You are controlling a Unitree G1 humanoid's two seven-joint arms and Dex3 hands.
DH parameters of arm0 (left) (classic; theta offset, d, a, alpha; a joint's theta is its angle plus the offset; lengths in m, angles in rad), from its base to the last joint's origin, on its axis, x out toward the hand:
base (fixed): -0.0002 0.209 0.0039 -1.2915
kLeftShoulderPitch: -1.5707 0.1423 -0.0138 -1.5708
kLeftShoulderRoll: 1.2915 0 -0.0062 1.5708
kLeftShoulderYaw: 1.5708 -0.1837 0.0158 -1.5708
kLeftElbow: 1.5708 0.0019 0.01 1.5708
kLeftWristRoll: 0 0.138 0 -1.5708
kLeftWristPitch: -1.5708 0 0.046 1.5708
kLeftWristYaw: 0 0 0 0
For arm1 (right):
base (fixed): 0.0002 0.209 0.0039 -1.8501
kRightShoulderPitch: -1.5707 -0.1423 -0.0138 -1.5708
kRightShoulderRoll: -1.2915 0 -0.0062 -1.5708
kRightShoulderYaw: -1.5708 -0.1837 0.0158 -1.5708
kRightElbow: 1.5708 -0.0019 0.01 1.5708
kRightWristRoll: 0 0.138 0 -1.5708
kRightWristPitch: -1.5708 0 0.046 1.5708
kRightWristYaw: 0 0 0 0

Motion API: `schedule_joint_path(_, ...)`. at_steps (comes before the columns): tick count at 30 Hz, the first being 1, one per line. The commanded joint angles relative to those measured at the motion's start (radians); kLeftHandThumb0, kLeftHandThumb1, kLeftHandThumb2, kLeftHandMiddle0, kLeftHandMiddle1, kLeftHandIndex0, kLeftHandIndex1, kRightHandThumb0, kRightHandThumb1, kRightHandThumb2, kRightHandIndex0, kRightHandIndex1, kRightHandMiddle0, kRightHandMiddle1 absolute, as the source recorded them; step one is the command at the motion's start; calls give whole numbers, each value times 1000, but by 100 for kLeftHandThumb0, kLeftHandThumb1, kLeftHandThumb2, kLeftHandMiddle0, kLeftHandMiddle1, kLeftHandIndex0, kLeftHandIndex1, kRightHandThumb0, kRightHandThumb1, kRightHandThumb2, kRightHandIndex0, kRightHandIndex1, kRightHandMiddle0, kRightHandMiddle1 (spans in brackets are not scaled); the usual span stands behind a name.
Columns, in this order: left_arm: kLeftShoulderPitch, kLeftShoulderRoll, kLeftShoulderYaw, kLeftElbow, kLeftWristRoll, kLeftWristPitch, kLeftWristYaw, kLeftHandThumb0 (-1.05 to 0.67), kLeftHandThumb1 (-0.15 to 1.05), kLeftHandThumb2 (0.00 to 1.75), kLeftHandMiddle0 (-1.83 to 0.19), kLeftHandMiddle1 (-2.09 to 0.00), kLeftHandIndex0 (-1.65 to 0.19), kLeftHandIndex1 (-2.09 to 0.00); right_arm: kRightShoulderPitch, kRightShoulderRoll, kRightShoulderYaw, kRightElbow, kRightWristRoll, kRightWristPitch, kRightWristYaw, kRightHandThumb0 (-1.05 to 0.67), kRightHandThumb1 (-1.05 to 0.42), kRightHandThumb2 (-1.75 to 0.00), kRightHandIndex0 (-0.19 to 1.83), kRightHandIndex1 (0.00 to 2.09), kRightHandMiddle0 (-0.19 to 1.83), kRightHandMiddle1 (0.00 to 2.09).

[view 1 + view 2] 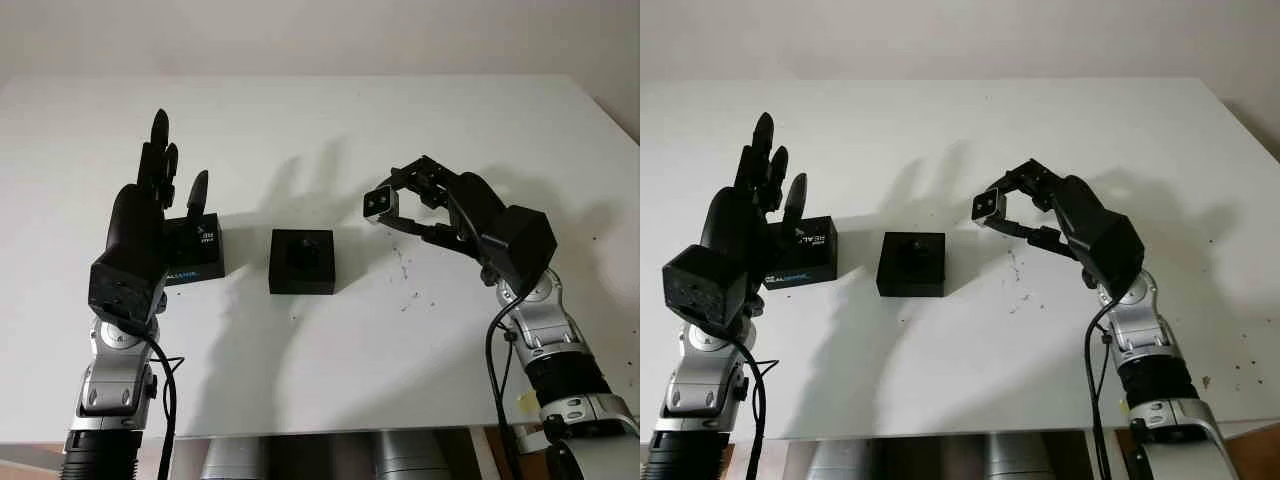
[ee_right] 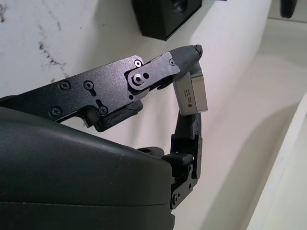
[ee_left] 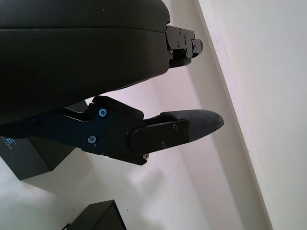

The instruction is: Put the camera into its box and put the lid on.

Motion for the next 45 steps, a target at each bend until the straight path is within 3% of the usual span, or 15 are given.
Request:
schedule_joint_path(1,-3,-6,15,-2,-16,-16,0,-68,105,63,-3,-4,3,-5,-21,29,-7,-2,18,-1,8,-56,-98,-6,29,4,40,138)
schedule_joint_path(15,-4,-7,19,0,-22,-29,18,-71,105,64,-2,-5,3,-5,-12,159,21,-21,25,-11,39,-57,-98,-5,30,5,41,142)
schedule_joint_path(45,2,-3,18,1,-37,-32,0,-71,105,64,-1,-5,5,-5,-68,204,87,179,-84,-86,-8,-54,-97,-5,30,5,37,151)
